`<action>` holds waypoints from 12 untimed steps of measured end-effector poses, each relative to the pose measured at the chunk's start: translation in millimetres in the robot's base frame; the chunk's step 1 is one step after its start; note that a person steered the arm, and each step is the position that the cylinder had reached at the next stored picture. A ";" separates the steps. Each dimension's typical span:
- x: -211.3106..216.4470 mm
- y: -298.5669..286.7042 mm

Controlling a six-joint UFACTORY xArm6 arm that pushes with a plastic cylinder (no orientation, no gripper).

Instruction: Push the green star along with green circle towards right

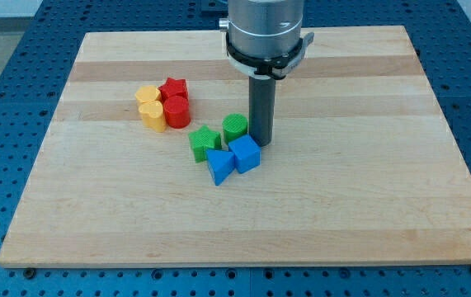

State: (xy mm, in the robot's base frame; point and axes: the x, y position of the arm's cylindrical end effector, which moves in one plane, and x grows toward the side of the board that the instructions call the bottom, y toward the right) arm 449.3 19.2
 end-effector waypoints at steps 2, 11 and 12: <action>3.8 53.6; 18.9 -157.4; 14.0 -132.2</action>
State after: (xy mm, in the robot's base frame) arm 463.3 -113.1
